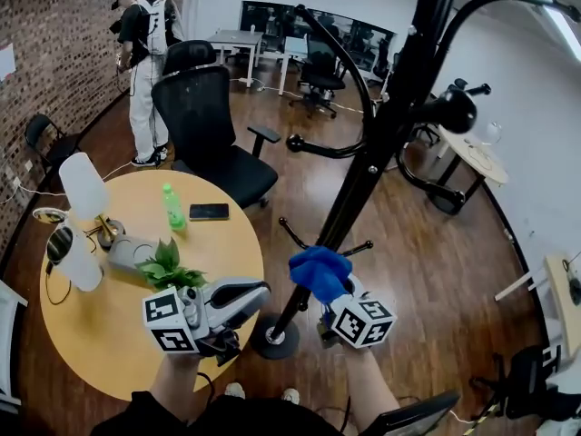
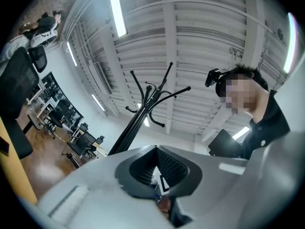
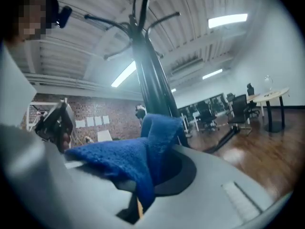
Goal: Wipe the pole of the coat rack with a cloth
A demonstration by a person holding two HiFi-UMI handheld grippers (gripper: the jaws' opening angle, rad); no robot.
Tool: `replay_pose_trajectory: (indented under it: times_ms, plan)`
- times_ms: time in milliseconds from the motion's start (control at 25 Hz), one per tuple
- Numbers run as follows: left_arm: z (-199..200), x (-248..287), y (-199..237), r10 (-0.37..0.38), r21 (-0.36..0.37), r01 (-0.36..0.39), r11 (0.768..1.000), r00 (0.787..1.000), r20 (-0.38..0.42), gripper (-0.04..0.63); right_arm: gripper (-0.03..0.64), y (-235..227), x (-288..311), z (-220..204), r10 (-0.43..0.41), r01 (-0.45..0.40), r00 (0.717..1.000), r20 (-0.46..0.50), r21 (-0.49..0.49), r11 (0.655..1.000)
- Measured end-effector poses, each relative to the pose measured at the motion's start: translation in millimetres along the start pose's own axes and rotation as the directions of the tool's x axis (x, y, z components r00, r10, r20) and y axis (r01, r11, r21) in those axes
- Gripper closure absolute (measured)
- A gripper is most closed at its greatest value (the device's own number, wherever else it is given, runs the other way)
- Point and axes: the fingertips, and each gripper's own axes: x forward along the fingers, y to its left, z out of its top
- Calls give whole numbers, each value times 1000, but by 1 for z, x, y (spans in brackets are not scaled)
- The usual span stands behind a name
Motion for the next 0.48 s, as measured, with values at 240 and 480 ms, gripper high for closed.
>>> replay_pose_trajectory:
  times_ms: [240, 480]
  plan:
    - [-9, 1, 4, 1, -28, -1, 1000, 1000, -12, 595, 594, 24, -15, -26, 108, -98, 992, -71, 139, 985]
    - [-13, -5, 10, 2, -48, -3, 999, 1000, -18, 595, 594, 36, -25, -27, 184, -169, 982, -50, 227, 959]
